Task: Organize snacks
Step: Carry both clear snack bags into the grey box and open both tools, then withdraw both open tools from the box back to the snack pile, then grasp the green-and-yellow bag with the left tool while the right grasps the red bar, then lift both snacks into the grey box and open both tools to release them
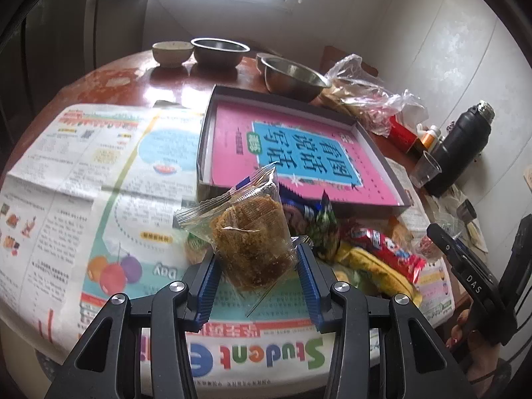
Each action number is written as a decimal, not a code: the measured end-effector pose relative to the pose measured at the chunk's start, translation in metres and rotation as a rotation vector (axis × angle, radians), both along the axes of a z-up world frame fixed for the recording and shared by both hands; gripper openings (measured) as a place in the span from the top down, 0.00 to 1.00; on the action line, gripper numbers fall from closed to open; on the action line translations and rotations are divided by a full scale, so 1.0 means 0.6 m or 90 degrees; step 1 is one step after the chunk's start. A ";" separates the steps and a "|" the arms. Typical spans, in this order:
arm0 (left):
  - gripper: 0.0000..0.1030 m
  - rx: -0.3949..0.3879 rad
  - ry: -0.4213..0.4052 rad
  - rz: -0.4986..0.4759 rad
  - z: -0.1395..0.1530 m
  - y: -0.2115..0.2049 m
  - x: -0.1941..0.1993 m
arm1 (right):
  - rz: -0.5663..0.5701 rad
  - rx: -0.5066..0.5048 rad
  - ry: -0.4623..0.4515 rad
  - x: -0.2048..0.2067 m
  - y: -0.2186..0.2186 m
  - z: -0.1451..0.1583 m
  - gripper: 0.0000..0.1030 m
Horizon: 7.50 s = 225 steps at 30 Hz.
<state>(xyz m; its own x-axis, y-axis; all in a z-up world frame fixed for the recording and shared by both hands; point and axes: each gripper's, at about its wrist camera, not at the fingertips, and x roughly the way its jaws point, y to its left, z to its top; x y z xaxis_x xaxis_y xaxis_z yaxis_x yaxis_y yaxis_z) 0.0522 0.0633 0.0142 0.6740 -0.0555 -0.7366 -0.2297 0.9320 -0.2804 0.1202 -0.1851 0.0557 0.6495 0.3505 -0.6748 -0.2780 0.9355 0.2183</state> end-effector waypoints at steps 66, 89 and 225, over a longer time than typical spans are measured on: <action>0.52 0.014 0.066 -0.022 -0.048 0.046 0.214 | -0.002 0.005 0.066 0.190 0.075 -0.057 0.51; 0.31 0.015 0.027 -0.005 0.007 0.060 0.170 | -0.015 0.027 0.027 0.164 0.043 -0.005 0.42; 0.67 -0.038 -0.001 -0.147 0.005 -0.050 0.028 | 0.159 0.107 0.039 0.044 0.083 0.011 0.77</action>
<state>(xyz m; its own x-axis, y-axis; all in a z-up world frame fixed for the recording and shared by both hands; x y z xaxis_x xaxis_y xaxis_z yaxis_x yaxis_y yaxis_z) 0.0690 0.0334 0.0172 0.6391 -0.2515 -0.7268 -0.0117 0.9417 -0.3362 0.1465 -0.1352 0.0622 0.4894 0.6036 -0.6295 -0.4760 0.7897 0.3871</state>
